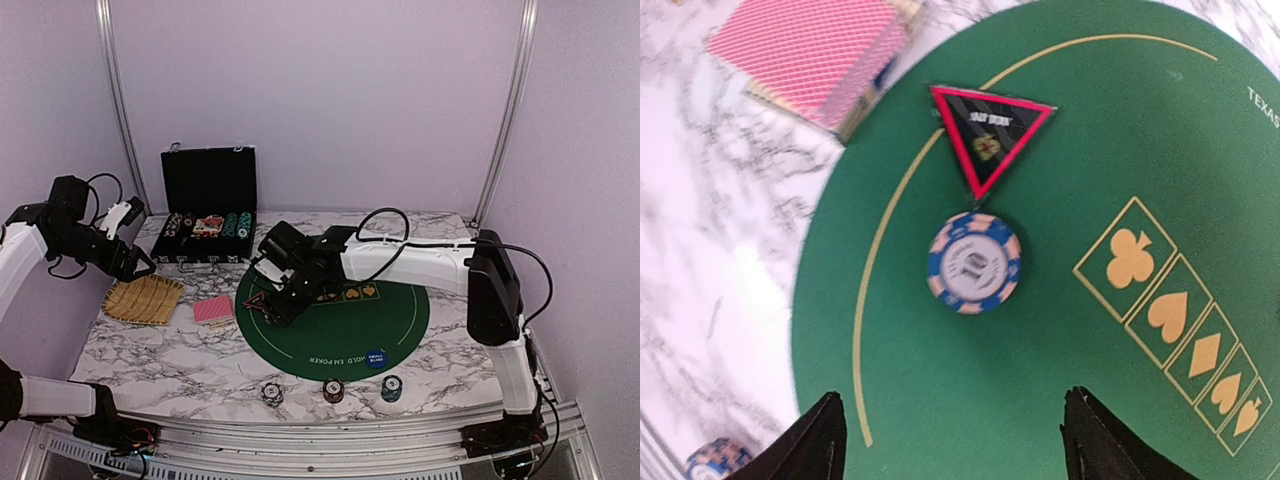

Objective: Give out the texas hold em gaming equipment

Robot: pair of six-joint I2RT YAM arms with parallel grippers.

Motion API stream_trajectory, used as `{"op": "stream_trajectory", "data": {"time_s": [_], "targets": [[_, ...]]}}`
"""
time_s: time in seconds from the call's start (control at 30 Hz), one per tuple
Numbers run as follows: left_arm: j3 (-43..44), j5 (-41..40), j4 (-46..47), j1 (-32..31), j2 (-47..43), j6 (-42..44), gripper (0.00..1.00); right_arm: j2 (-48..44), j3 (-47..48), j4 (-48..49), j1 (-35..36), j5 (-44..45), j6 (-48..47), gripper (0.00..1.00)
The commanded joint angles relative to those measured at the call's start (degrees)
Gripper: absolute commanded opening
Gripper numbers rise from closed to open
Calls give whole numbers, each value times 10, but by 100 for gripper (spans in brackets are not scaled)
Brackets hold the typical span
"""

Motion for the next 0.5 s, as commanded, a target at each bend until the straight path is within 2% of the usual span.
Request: {"op": "stream_trajectory", "data": {"time_s": [0.0,0.17,0.47], "targets": [[-5,13,-12,2,4,9,99,-75,-57,-8,60,-11,17,77],[-3,22,-13,2,10,9,99,-105,-113,-6,114,-32,29,86],[9,23,-13,1,7,2,99,-57,-82,-23,155,-66,11,89]]}}
